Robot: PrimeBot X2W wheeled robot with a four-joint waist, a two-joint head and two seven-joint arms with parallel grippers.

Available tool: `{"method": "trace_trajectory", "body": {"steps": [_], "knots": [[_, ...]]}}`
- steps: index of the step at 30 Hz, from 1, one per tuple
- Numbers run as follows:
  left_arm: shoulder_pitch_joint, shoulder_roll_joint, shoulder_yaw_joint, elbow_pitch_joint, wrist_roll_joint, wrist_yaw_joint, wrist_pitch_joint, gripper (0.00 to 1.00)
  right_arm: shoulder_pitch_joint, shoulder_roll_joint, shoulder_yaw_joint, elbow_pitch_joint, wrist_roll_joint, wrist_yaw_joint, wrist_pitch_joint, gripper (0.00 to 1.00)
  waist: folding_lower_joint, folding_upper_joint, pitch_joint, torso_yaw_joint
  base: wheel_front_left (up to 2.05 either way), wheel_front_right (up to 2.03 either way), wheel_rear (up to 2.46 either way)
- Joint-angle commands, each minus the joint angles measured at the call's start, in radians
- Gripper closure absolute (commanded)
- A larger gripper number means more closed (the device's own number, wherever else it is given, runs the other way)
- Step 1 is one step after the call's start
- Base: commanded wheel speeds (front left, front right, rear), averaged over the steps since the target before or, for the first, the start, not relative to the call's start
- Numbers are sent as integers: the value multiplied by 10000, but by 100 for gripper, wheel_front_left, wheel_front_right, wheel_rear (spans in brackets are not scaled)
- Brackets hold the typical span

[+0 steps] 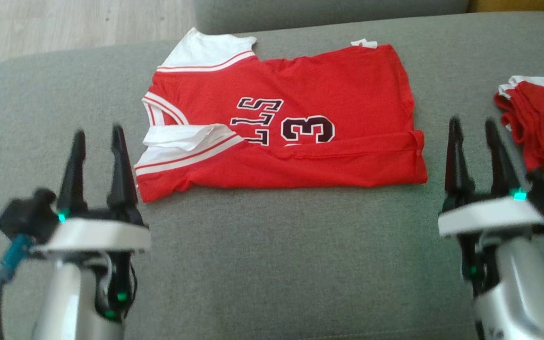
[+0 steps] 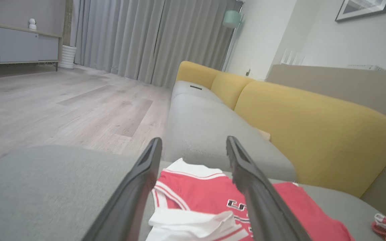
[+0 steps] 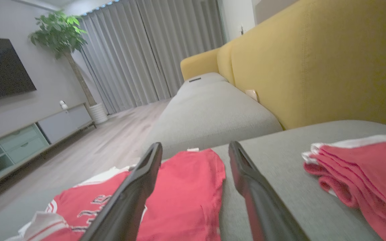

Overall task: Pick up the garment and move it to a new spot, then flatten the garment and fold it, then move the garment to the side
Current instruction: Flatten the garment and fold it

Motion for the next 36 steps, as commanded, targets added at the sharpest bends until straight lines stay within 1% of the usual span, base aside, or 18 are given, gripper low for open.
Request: {"method": "trace_trajectory", "body": {"steps": [1,3,6,10,12,14,15,20,25,28,33,36], "knots": [[-76,72,336,-221,315,-51,-48,0,103,78,210,-443,-214,67,-80,0,0,0,-54,-22,0,0,0],[40,39,328,-92,428,-46,-48,0,279,101,219,-486,-243,67,-87,0,0,0,-53,-37,0,0,0],[202,-13,255,453,743,-9,-48,0,512,120,359,-552,-71,67,-133,0,0,0,-19,-106,0,0,0],[-6,-32,154,1162,1099,-26,-48,0,407,124,480,-672,80,67,-112,0,0,0,121,-232,0,0,0],[-224,-29,165,1585,1339,56,-49,0,315,125,490,-744,69,67,-59,0,0,0,236,-304,0,0,0],[-450,25,177,2223,1580,212,-49,0,237,125,500,-815,61,67,-25,0,0,0,352,-382,0,0,0],[-707,38,218,2875,1604,246,-49,0,189,126,507,-861,97,67,-2,0,0,0,472,-473,0,0,0],[-1385,244,219,4648,1671,332,82,0,140,126,625,-922,188,67,19,0,0,0,751,-693,0,0,0],[-1982,455,232,5929,1709,463,200,0,101,127,818,-930,218,67,105,0,0,0,955,-888,0,0,0],[-2260,590,220,6422,1825,671,159,0,99,127,1013,-904,99,67,267,0,0,0,1049,-975,0,0,0],[-2562,645,-12,7146,1925,579,199,0,78,127,984,-886,98,67,281,0,0,0,1123,-1053,0,0,0],[-2721,664,-150,7587,1964,519,417,0,64,127,943,-876,104,67,278,0,0,0,1135,-1055,0,0,0]]}}
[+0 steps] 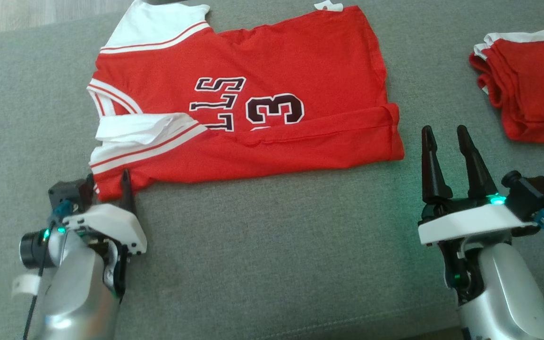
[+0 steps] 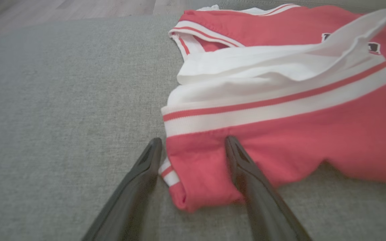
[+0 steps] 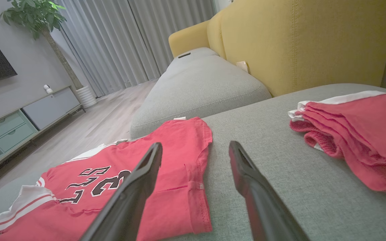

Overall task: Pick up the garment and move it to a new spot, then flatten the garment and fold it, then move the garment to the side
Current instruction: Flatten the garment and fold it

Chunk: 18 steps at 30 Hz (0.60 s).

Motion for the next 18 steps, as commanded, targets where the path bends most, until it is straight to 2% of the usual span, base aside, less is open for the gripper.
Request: {"method": "trace_trajectory", "body": {"steps": [1,2,3,4,11,18], "knots": [[-166,243,109,253,87,-120,282,0,-395,-1,174,-337,-18,67,3,0,0,0,2,16,0,0,0],[-219,248,73,376,75,-185,329,26,-399,-1,168,-330,-15,67,4,0,0,0,0,28,0,0,0],[-272,250,47,471,62,-232,328,66,-402,-1,163,-316,-12,67,4,0,0,0,-7,47,0,0,0],[-317,248,23,526,50,-275,290,100,-400,-1,161,-299,-7,67,9,0,0,0,-19,78,0,0,0],[-446,186,-7,-134,34,-272,-179,100,-474,-1,-1,15,-238,67,312,0,0,0,-114,385,0,0,0],[-46,103,-210,-2630,385,-305,-239,100,-990,-1,-478,1028,-600,67,1117,0,0,0,-130,918,0,0,0]]}}
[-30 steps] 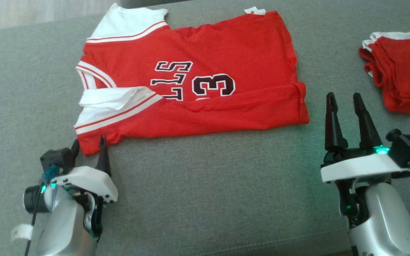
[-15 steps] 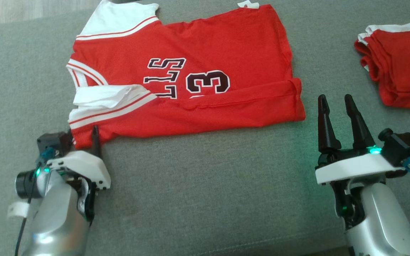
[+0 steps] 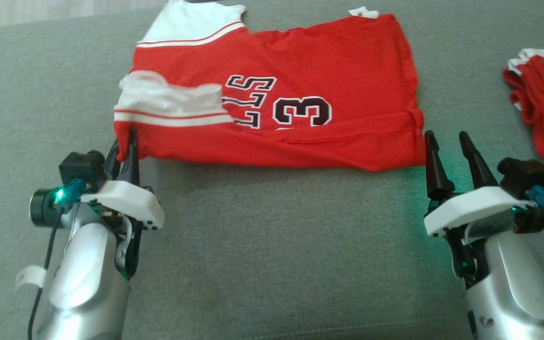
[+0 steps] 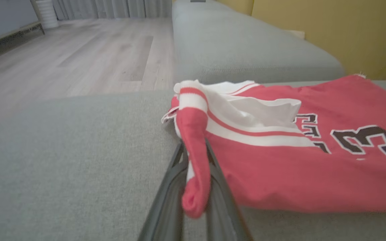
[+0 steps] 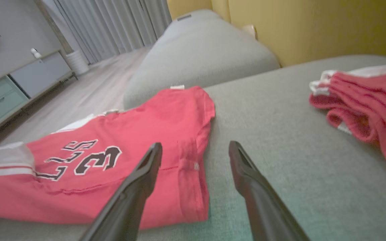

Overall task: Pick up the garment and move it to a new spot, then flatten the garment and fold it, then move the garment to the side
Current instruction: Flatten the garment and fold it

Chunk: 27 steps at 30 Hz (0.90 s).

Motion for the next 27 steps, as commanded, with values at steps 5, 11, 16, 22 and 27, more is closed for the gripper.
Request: {"method": "trace_trajectory", "body": {"steps": [5,11,16,22,27], "knots": [[258,144,52,-1037,186,-148,-125,100,-817,-1,-118,1009,-97,67,596,0,0,0,29,376,0,0,0],[390,91,-170,-1167,264,-265,-126,100,-1444,-1,-344,2797,-348,67,939,0,0,0,47,538,0,0,0],[456,90,-195,-1105,255,-287,-127,100,-1917,-1,-112,3817,-246,67,878,0,0,0,23,522,0,0,0],[577,110,-159,-963,216,-271,-127,100,-2190,-1,569,4288,-228,67,428,100,0,0,-127,415,0,0,0],[828,146,-126,-843,184,-266,-127,100,-2199,-1,308,4493,-856,67,-3,100,0,0,-423,312,0,0,0]]}}
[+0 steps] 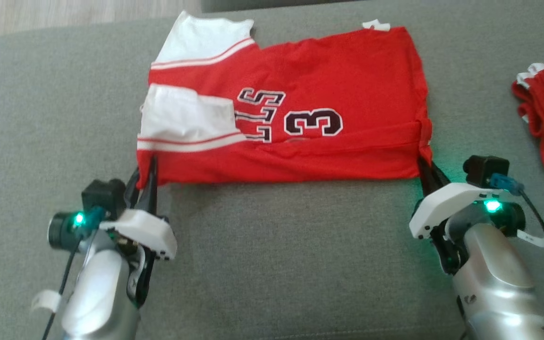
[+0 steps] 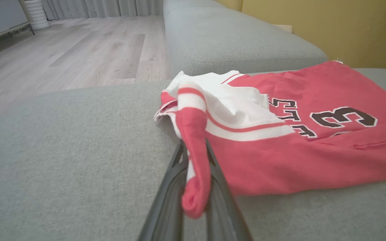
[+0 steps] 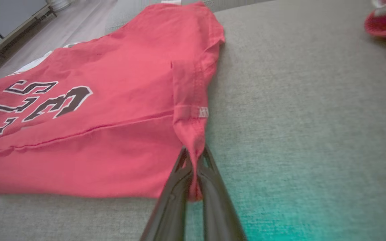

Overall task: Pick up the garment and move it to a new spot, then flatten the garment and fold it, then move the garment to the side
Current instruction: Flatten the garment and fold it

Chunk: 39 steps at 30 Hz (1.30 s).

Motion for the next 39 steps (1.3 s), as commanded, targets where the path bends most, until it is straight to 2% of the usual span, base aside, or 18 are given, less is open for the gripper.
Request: {"method": "trace_trajectory", "body": {"steps": [1,10,16,22,30,36,37,38,39], "knots": [[-13,227,351,-230,29,-7,-123,100,-177,51,7,-212,-254,67,-251,100,0,0,-195,-72,0,0,0],[581,263,365,-78,-34,-30,-124,100,404,51,-640,-369,-831,67,-579,100,0,0,-931,-202,0,0,0],[1176,193,307,-198,-99,-21,-124,100,1246,51,-742,-1014,-888,67,-427,100,0,0,-1504,-217,0,0,0],[1950,123,68,-432,-114,-115,-124,100,2471,51,-858,-2475,-755,67,254,100,0,0,-2002,-143,0,0,0],[3015,251,-34,-873,-262,-196,-124,100,4514,51,-1310,-5202,-453,67,1893,100,0,0,-2280,-63,0,0,0],[3156,211,-157,-831,-361,-193,-79,100,5322,51,-1515,-6205,-163,67,2665,100,0,0,-2253,28,0,0,0],[3125,194,-178,-786,-376,-184,-75,97,5383,51,-1530,-6306,-129,67,2727,33,0,0,-2244,38,0,0,0],[3091,180,-208,-720,-386,-182,-41,65,5426,51,-1555,-6393,-62,67,2773,0,0,0,-2231,43,0,0,0],[3048,173,-249,-649,-375,-179,-3,0,5438,51,-1563,-6514,-82,67,2755,0,0,0,-2211,41,0,0,0]]}}
